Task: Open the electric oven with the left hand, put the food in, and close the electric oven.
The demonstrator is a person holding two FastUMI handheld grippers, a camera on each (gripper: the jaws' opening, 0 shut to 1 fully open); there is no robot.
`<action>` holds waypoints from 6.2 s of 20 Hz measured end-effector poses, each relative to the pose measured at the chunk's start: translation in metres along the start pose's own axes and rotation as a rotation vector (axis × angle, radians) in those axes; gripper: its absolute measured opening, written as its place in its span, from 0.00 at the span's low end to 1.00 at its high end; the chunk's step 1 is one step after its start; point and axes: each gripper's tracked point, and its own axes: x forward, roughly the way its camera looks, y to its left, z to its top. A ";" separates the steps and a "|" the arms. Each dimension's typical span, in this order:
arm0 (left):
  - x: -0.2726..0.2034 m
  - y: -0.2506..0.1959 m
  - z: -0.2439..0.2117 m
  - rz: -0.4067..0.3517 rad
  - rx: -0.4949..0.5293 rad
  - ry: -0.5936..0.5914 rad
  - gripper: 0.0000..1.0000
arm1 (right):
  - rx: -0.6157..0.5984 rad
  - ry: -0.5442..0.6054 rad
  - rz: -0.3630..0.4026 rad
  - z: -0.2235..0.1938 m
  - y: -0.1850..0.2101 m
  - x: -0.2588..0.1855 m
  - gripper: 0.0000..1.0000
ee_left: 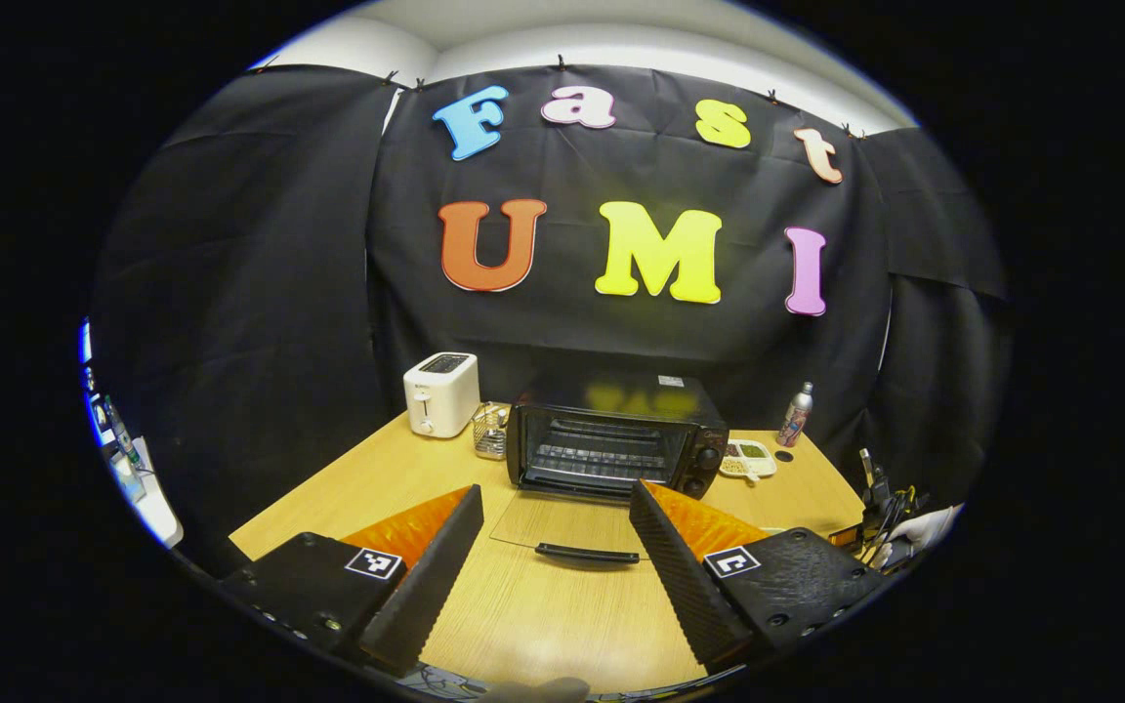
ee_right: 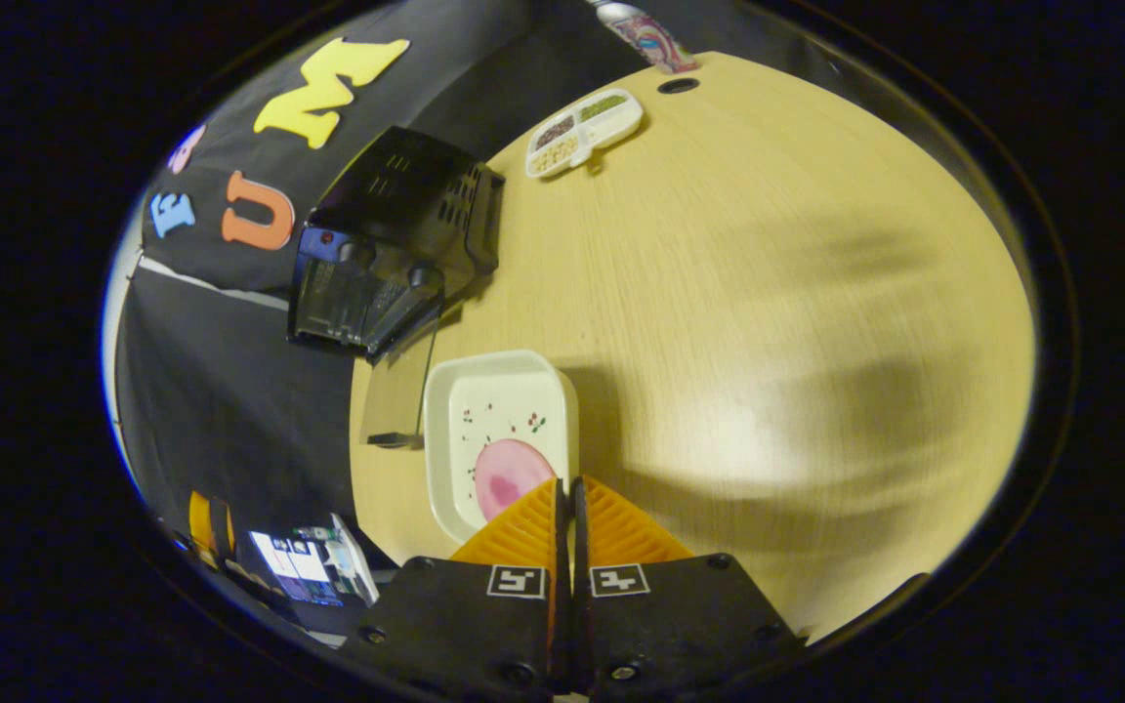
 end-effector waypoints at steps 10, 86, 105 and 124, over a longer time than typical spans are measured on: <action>0.009 0.020 0.024 -0.053 0.094 -0.034 0.96 | 0.191 -0.227 0.054 -0.021 0.087 -0.002 0.04; 0.127 -0.030 -0.209 -0.246 0.116 0.328 0.97 | -0.434 -0.750 -0.539 -0.038 0.103 -0.151 1.00; 0.173 -0.041 -0.251 -0.192 0.142 0.413 0.97 | -0.498 -0.653 -0.572 -0.031 0.082 -0.146 0.96; 0.226 -0.059 -0.074 -0.215 0.103 0.112 0.96 | -0.467 -0.660 -0.542 -0.035 0.089 -0.144 0.96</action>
